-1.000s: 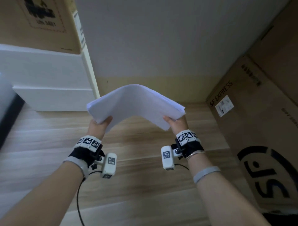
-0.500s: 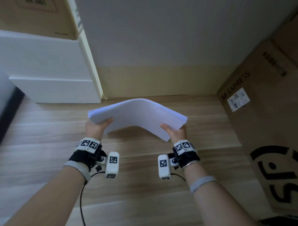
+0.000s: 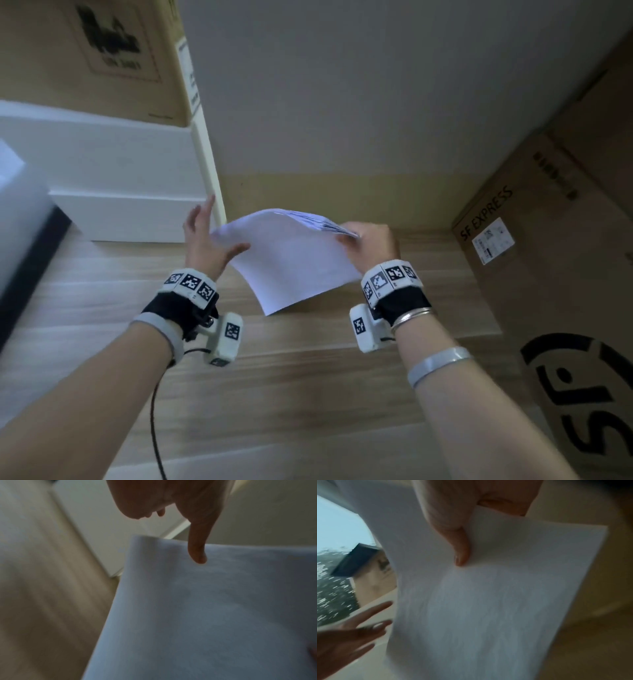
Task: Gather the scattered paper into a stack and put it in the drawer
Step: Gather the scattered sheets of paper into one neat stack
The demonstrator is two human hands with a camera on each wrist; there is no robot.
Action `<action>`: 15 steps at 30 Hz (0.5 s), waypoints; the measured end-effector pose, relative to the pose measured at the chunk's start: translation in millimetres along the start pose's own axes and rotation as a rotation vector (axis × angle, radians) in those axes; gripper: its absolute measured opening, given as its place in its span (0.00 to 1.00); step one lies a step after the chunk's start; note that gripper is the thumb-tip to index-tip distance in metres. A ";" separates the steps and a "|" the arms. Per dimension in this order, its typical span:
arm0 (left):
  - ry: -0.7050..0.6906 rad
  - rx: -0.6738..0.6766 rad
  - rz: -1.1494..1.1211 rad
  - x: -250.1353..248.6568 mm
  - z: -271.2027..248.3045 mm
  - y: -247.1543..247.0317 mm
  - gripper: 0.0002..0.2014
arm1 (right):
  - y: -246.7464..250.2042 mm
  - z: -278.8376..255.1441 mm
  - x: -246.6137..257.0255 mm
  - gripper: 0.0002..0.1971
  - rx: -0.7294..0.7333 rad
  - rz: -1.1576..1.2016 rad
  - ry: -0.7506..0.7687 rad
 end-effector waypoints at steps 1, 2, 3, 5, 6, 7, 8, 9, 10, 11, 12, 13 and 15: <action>-0.089 0.043 0.076 -15.5 0.8 1.3 0.45 | 9.6 5.8 12.0 0.09 0.037 -0.087 0.054; -0.166 0.093 0.167 -30.8 -1.0 3.5 0.40 | 18.5 11.0 23.2 0.12 0.076 -0.150 0.102; -0.211 0.149 0.250 -41.8 -1.6 6.1 0.35 | 25.8 15.6 33.0 0.13 0.119 -0.196 0.147; -0.231 0.245 0.347 -55.0 -2.1 10.3 0.25 | 35.1 23.2 52.1 0.12 0.202 -0.263 0.217; -0.216 0.279 0.380 -57.7 -3.8 11.5 0.19 | 37.7 25.8 60.3 0.11 0.233 -0.282 0.239; -0.166 0.306 0.397 -56.3 -5.0 11.5 0.15 | 39.7 27.7 66.1 0.09 0.247 -0.286 0.246; -0.120 0.319 0.389 -53.8 -6.6 11.5 0.14 | 42.1 29.1 68.2 0.06 0.253 -0.278 0.239; -0.063 0.331 0.349 -47.5 -6.9 11.5 0.12 | 43.5 29.9 66.8 0.04 0.246 -0.257 0.226; -0.027 0.328 0.286 -41.9 -9.3 12.6 0.11 | 43.9 30.6 61.3 0.03 0.217 -0.216 0.206; 0.013 0.311 0.225 -35.3 -10.8 14.2 0.12 | 44.5 31.4 52.7 0.04 0.165 -0.132 0.176; 0.047 0.286 0.169 -28.6 -12.9 15.8 0.13 | 44.9 30.7 43.4 0.04 0.084 0.012 0.134; 0.092 0.262 0.109 -22.5 -14.9 17.7 0.11 | 44.3 27.3 35.8 0.06 -0.013 0.204 0.091; 0.151 0.242 -0.001 -12.1 -20.1 20.6 0.11 | 36.7 16.9 24.3 0.16 -0.144 0.577 0.009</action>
Point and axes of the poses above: each hand's wrist, its own z-axis towards the middle knuckle, its own y-axis out of the back of the hand, x = y × z, the point moved 3 cm from there along z, towards the middle knuckle, and after that the axes turned 13 degrees about y, right-handed, at the moved point
